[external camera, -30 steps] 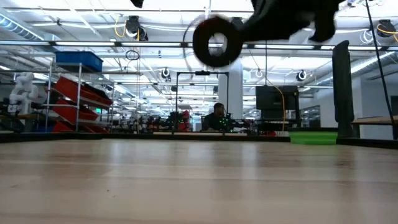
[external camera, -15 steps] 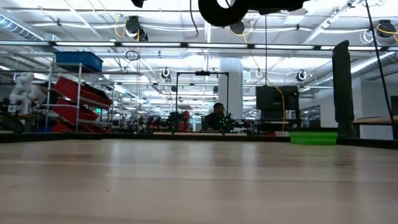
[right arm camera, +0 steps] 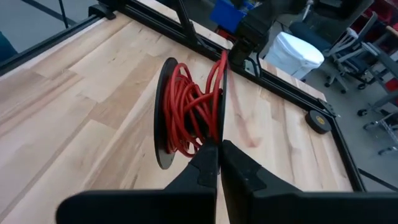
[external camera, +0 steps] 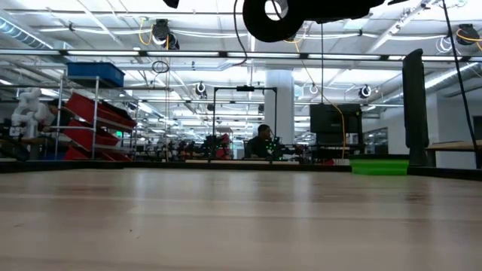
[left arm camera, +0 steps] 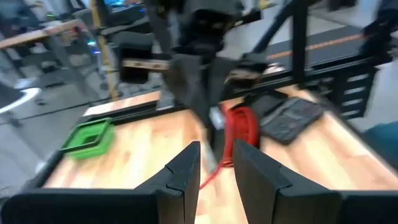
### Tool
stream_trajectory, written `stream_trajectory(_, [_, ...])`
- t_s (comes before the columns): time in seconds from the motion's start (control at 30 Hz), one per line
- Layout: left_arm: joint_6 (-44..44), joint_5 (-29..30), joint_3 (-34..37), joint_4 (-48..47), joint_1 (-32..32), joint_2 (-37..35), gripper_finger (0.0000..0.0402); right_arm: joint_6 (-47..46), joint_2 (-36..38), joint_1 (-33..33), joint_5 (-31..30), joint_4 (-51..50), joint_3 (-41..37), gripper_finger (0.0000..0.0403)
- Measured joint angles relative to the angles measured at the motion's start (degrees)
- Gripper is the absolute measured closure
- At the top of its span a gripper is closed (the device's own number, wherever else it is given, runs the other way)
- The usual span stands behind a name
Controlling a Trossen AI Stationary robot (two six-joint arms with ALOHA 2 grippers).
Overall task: Coil cords
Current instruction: Uncoil the red wire from the spool
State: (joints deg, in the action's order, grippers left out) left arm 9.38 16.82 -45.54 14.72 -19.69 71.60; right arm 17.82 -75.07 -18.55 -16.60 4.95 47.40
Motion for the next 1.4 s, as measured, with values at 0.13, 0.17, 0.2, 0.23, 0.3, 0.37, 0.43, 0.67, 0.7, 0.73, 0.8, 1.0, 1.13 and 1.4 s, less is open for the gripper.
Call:
stream_trajectory(0.13, [0.0,4.9,0.0,0.3,-0.2,2.0,0.0299,1.2,0.0,1.1,0.0,0.0,0.0,0.0403])
stream_trajectory(0.17, [0.0,7.7,0.0,0.6,-0.2,2.7,0.0299,1.2,0.0,1.5,0.0,0.0,0.0,0.0403])
stream_trajectory(0.2, [0.0,9.7,0.0,0.6,-0.3,3.4,0.0299,1.3,0.0,1.9,0.0,0.0,0.0,0.0403])
stream_trajectory(0.23, [0.0,11.0,0.0,0.6,-0.3,3.9,0.0299,1.3,0.0,2.3,0.0,0.0,0.0,0.0403])
stream_trajectory(0.3, [-0.2,11.7,0.0,0.6,-0.4,4.9,0.0299,1.3,0.0,2.9,-0.1,0.0,0.0,0.0403])
stream_trajectory(0.37, [-1.3,11.7,0.0,0.6,-0.8,5.3,0.0299,1.6,0.0,3.5,0.0,-0.1,0.0,0.0403])
stream_trajectory(0.43, [-1.6,11.7,0.0,0.7,-1.5,5.3,0.0299,2.4,0.0,3.9,0.0,-0.2,0.0,0.0403])
stream_trajectory(0.67, [-2.3,11.7,0.0,0.5,-3.7,5.3,0.0299,3.2,0.0,4.7,0.2,-1.1,0.0,0.0403])
stream_trajectory(0.7, [-3.2,11.8,0.0,0.1,-3.7,5.3,0.0299,3.4,0.0,4.7,0.2,-1.1,0.0,0.0403])
stream_trajectory(0.73, [-4.6,11.8,0.0,-0.4,-3.7,5.3,0.0299,3.7,0.0,4.7,0.2,-1.1,0.0,0.0403])
stream_trajectory(0.8, [-6.6,11.9,0.0,-1.3,-3.6,5.3,0.0297,3.8,0.0,4.7,0.2,-1.1,0.0,0.0403])
stream_trajectory(1.0, [-8.3,12.0,0.0,-2.0,-3.2,5.3,0.0254,3.6,0.0,4.7,0.4,-1.3,0.0,0.0403])
stream_trajectory(1.13, [-9.9,12.0,0.0,-2.6,-3.2,5.3,0.0211,3.4,0.0,4.7,0.4,-1.9,0.0,0.0403])
stream_trajectory(1.4, [-10.8,11.9,0.0,-5.8,-3.2,5.3,0.018,2.8,0.0,4.7,0.4,-1.9,0.0,0.0403])
